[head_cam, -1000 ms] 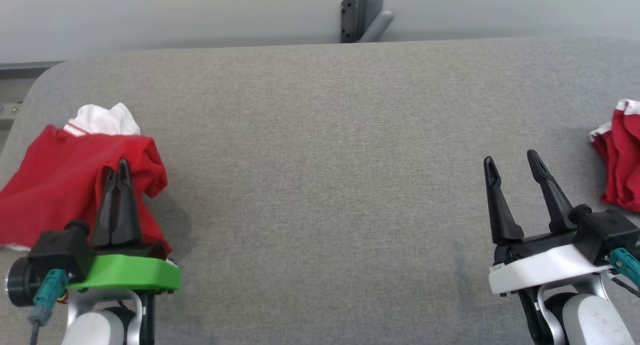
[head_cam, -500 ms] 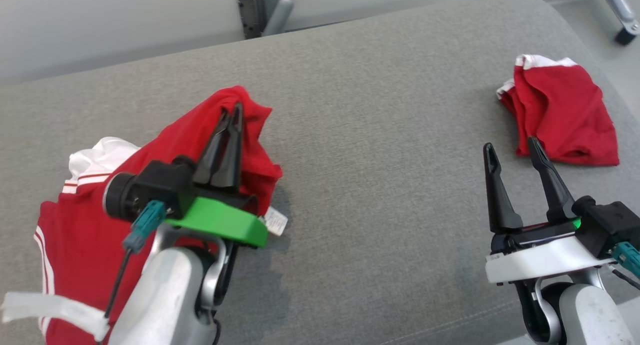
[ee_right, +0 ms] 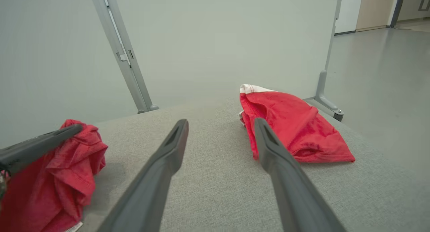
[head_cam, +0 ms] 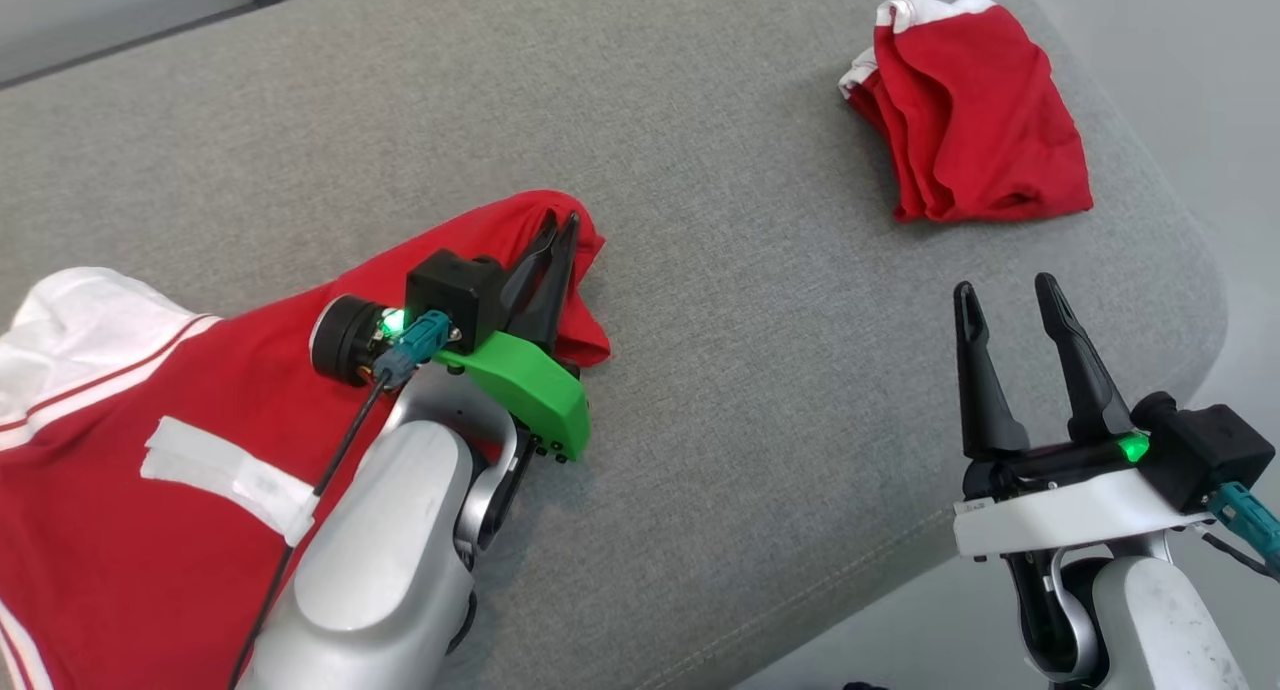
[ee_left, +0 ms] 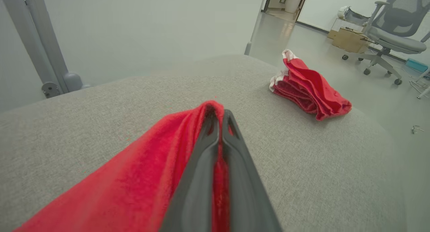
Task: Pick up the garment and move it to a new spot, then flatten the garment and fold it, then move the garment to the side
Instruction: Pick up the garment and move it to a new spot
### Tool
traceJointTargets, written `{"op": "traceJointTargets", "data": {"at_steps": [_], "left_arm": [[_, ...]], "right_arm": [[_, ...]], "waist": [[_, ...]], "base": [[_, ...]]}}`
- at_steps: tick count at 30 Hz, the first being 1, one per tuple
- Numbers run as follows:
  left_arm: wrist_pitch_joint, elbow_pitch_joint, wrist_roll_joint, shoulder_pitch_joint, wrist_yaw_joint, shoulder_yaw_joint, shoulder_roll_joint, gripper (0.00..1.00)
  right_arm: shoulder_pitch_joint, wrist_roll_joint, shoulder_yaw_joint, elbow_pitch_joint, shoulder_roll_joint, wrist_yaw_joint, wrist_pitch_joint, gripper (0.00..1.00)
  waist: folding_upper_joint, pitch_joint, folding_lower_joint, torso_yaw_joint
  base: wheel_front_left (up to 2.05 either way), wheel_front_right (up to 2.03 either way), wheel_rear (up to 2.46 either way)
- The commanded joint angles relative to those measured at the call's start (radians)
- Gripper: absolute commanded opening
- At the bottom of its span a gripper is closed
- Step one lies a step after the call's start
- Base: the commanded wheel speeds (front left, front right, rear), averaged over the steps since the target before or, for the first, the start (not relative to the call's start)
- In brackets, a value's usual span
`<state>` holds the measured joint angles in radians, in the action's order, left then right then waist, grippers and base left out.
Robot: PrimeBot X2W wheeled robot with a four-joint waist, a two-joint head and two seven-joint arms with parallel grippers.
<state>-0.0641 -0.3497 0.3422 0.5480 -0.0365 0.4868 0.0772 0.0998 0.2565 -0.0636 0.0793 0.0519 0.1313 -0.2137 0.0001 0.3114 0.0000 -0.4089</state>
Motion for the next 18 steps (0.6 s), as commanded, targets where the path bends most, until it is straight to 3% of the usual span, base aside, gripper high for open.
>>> {"op": "traceJointTargets", "data": {"at_steps": [1,2,9,18], "left_arm": [[-0.01,-0.037,0.009,0.03,-0.011,0.002,0.001,0.79],[-0.014,-0.048,0.01,0.036,-0.015,0.005,0.0,1.0],[-0.055,-0.079,0.02,0.029,-0.011,0.005,-0.002,1.0],[-0.135,-0.055,0.07,-0.054,0.038,-0.081,0.049,1.0]], "right_arm": [[0.017,0.015,0.001,-0.016,-0.002,-0.001,-0.014,1.0],[0.021,0.018,0.002,-0.022,-0.002,-0.001,-0.019,1.0],[0.028,0.001,0.018,-0.046,-0.002,-0.001,-0.03,1.0],[0.001,-0.045,0.045,-0.04,-0.001,-0.001,-0.004,1.0]], "waist": [[-0.0001,0.07,0.0,-0.058],[-0.0001,0.07,0.0,-0.052],[-0.0001,0.029,0.0,0.023],[-0.0001,-0.077,0.0,0.182]], "base": [[0.0,0.0,0.0],[0.0,0.0,0.0],[0.0,0.0,0.0],[0.0,0.0,0.0]]}}
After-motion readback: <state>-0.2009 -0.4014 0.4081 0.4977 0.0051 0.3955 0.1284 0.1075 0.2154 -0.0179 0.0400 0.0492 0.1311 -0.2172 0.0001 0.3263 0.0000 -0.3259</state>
